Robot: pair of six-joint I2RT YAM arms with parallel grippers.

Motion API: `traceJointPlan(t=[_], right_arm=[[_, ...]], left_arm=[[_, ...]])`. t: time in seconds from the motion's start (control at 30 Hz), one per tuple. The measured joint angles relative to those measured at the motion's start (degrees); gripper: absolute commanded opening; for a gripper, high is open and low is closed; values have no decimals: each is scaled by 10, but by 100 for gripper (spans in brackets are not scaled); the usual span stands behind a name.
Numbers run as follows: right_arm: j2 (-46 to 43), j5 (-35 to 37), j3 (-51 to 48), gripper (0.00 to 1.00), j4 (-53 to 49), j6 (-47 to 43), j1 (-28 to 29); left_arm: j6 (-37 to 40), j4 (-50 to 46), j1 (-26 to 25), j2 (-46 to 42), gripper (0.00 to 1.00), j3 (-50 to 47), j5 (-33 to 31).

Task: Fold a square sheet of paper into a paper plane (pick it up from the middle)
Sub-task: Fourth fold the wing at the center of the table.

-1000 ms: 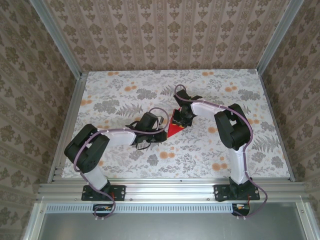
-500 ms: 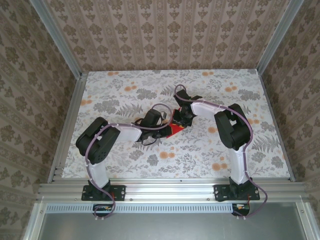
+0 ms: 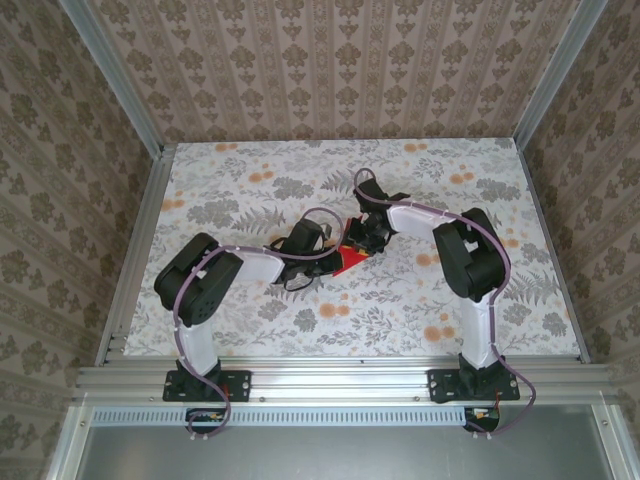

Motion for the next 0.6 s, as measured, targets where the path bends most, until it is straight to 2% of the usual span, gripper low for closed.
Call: traceJointPlan(t=[0.1,0.2,0.37,0.6], right_arm=[[-15,-24,-14,49,5,-12,-14],[-41,-37,-36,49,16,-25,-37],[-115,-60,-78,35,64,-54,-62],[-131,-98,-127,19,139,-71,-27]], left_arm=[[0,1,0,0,0,0,-4],[0,0,0,0,0,0,-4],[0,0,0,0,0,0,-5],[1,-2,-1,0,0,0,-6]])
